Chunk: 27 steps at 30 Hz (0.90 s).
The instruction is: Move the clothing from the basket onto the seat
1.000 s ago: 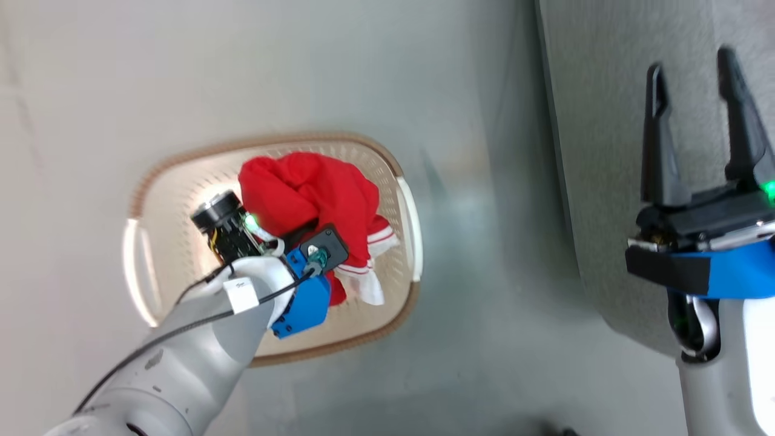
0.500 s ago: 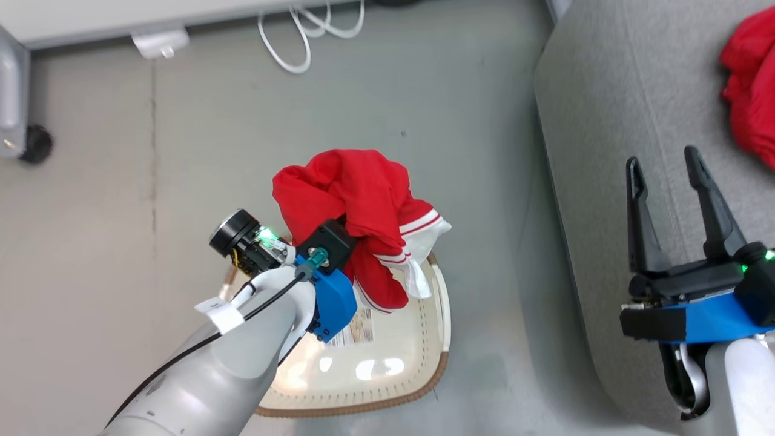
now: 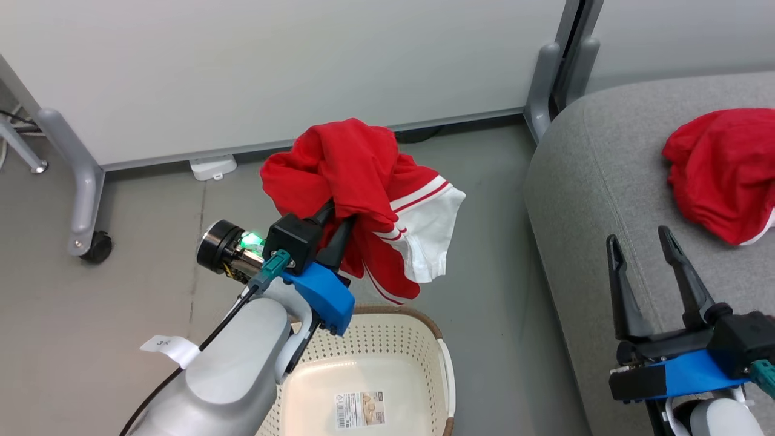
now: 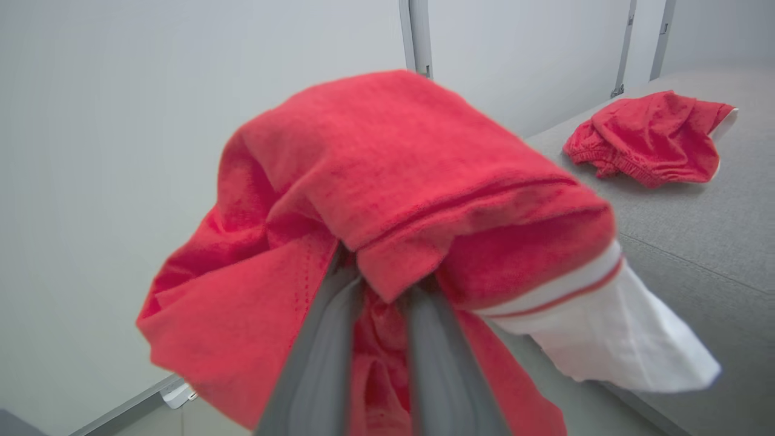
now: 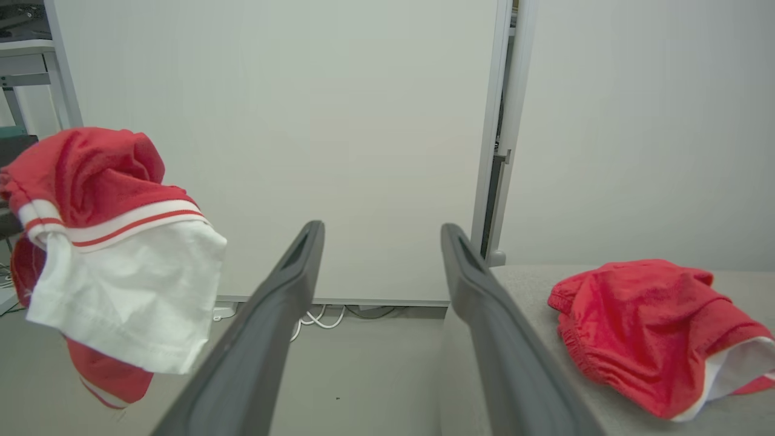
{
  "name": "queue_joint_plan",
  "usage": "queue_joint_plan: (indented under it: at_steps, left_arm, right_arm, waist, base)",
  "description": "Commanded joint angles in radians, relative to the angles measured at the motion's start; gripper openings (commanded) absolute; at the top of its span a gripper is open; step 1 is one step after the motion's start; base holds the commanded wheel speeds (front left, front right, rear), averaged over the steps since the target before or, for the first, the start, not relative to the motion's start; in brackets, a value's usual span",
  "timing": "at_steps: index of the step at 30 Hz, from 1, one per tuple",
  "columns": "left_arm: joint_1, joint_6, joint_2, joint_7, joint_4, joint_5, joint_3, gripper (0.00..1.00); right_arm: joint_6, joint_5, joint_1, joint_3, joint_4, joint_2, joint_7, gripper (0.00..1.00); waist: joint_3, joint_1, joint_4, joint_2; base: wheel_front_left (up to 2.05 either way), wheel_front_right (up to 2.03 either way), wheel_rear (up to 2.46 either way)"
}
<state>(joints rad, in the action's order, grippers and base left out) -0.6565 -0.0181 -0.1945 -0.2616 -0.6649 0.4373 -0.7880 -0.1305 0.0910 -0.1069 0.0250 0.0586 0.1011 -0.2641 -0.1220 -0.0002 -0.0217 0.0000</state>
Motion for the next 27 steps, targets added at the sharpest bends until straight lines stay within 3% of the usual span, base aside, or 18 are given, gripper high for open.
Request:
queue_joint_plan:
  at_steps: [1, 12, 27]
  left_arm:
    - [0.026, -0.004, 0.006, -0.005, 0.029, -0.005, 0.023, 0.0]
    - [0.088, -0.024, 0.042, -0.005, 0.109, -0.035, 0.059, 0.0]
    - [0.063, -0.042, 0.075, -0.005, 0.11, -0.061, 0.057, 0.0]
  right_arm:
    - [-0.001, -0.005, 0.03, -0.001, 0.007, -0.006, -0.001, 1.0]
    - [-0.001, 0.007, 0.1, -0.044, 0.024, -0.026, -0.001, 1.0]
    - [-0.001, 0.029, 0.096, -0.242, 0.032, -0.037, -0.001, 1.0]
  waist:
    - [0.047, 0.0002, 0.005, 0.0]
    - [0.121, 0.0002, 0.03, 0.0]
    - [0.118, 0.0002, 0.06, 0.0]
  base:
    - [0.0, 0.0, 0.0]
    - [0.0, 0.0, 0.0]
    - [0.0, 0.0, 0.0]
